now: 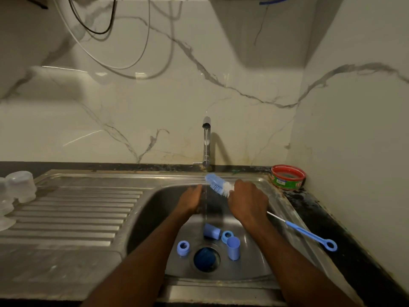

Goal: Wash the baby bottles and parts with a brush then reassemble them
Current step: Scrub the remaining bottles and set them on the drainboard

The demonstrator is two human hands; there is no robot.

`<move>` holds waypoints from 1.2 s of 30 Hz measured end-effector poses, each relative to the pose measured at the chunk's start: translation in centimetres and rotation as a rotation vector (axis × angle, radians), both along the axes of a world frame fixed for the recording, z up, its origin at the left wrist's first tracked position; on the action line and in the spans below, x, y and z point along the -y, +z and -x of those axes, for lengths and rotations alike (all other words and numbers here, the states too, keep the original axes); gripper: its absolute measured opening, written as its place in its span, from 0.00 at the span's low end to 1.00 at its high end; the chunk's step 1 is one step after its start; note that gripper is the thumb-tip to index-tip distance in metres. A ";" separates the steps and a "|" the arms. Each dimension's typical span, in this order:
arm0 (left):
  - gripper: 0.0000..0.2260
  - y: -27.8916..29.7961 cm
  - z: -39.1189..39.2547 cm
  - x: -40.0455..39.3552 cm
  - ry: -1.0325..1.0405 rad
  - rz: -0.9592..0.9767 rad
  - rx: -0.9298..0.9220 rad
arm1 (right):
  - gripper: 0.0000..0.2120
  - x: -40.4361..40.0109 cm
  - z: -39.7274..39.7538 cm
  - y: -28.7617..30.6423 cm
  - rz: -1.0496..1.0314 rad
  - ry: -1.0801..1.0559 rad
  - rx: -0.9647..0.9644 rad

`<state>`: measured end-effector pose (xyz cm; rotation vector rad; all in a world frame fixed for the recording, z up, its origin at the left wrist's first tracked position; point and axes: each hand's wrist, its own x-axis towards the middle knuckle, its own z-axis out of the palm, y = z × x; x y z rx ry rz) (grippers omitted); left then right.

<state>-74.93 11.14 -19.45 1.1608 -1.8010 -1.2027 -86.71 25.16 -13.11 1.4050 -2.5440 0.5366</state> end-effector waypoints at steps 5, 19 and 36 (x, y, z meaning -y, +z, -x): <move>0.09 0.4 -0.4 0.1 -0.163 -0.199 -0.061 | 0.13 0.1 0.2 0.0 0.016 -0.008 -0.002; 0.06 -0.1 1.0 1.0 0.149 -0.312 -0.305 | 0.18 0.5 0.0 -0.1 0.053 0.007 0.034; 0.10 -2.3 -0.3 -0.4 -0.655 0.181 0.942 | 0.14 0.1 0.7 -1.1 -0.115 0.022 0.029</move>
